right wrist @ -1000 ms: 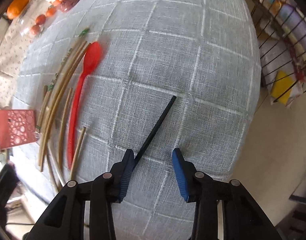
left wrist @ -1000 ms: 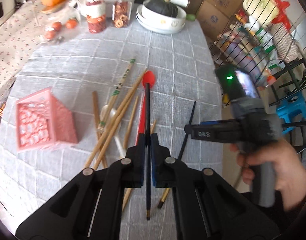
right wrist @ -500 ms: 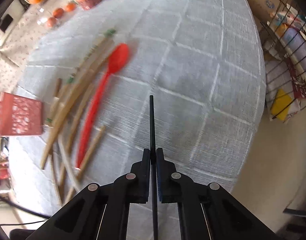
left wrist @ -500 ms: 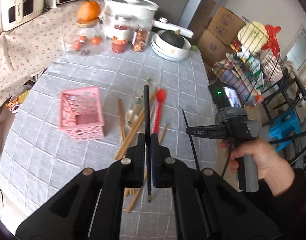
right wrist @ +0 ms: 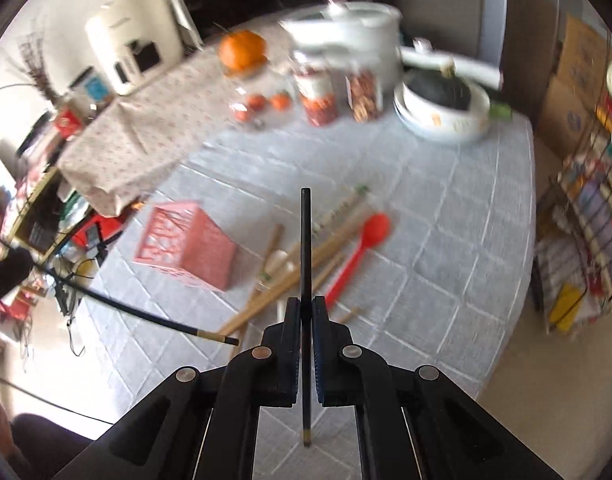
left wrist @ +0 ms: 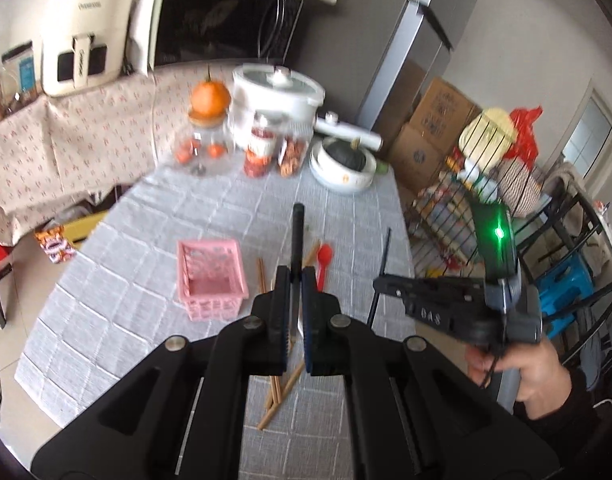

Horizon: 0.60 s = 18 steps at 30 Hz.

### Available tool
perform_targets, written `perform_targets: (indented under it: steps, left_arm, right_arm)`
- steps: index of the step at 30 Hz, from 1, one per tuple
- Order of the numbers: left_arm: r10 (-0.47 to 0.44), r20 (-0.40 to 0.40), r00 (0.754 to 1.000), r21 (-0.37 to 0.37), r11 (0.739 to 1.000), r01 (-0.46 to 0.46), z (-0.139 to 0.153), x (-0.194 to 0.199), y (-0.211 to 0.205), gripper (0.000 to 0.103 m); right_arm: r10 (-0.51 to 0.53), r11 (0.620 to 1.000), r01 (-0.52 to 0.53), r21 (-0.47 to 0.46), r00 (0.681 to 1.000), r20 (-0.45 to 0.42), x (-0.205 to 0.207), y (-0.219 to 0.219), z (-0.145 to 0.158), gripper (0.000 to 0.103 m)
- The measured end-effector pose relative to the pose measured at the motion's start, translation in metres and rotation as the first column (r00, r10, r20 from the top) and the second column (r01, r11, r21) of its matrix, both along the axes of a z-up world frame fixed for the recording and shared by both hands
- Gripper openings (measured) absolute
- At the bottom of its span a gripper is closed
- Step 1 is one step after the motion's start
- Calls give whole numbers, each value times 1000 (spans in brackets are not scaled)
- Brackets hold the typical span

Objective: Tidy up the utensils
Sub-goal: 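Lift both black chopsticks and carry them over the pink basket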

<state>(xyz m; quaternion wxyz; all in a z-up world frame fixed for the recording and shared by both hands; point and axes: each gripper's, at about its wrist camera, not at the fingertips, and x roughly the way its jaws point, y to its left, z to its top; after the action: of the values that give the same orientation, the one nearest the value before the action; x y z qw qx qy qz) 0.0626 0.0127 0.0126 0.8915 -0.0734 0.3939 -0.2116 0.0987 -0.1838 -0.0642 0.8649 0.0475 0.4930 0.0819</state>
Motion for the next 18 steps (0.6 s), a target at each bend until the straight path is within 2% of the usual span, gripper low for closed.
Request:
perform_targets:
  steps: [4,8,13,18]
  left_arm:
    - [30,76,997,-25,999,-28,19,-5,13,6]
    - [96,158,983,-21,995,-94,30,-6,25,6]
    - [143,224,964,9,989,-149,27,2,32,6]
    - [164,271,949,56,981,-186,18,15,30,6]
  right_arm:
    - [20,1000,-21,11,995,93,-12,3,23,5]
    - [19,999,-27,40,982,185,-17,2,50,5]
    - [19,996,-40,78,965,260,-23,5,77,5]
    - [18,994,-50,99,955,297,-22,11,89,5]
